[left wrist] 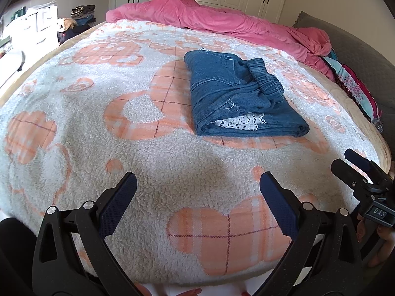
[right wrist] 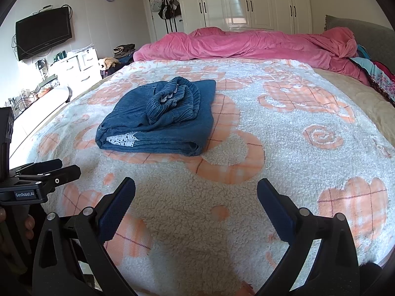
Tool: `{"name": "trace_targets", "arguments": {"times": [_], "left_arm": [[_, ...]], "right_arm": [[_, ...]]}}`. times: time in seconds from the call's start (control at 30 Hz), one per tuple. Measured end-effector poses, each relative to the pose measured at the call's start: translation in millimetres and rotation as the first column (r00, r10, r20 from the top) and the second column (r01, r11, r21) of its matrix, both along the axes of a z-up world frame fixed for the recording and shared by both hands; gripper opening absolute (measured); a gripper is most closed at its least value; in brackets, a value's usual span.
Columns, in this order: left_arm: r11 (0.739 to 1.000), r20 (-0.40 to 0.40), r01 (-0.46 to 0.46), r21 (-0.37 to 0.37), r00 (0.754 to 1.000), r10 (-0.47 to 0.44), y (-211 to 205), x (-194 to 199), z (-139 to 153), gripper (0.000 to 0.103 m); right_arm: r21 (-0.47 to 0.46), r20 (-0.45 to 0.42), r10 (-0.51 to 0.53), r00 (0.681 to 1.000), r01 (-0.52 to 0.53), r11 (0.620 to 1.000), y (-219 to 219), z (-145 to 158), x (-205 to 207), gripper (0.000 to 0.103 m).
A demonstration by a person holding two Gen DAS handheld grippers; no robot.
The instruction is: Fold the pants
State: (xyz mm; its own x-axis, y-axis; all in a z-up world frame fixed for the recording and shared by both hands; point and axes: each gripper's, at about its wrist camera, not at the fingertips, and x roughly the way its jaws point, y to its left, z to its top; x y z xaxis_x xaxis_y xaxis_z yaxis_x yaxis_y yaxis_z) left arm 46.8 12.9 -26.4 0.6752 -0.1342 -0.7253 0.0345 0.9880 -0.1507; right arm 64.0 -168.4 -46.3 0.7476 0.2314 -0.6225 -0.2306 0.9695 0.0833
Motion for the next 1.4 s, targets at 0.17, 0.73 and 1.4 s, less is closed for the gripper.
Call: {"name": "trace_targets", "arguments": {"times": [0.17,0.73,1.4], "left_arm": [[1.000,-0.001,0.001,-0.001,1.000,-0.001,0.4,0.1,0.0,0.094],[1.000,-0.020,0.013,-0.005,1.000,-0.013,0.6,2.9,-2.2,0.094],[1.000,0.005,-0.024,-0.003,1.000,0.024,18.3,9.4,12.3,0.094]], "right_arm": [[-0.002,0.000,-0.001,1.000,0.001,1.000,0.1,-0.3,-0.1,0.098],[-0.008,-0.008,-0.002,1.000,0.002,1.000,0.8,-3.0,1.3,0.098],[-0.025,-0.033,-0.043,0.999,0.042,0.999,-14.8,-4.9,15.5,0.098]]}}
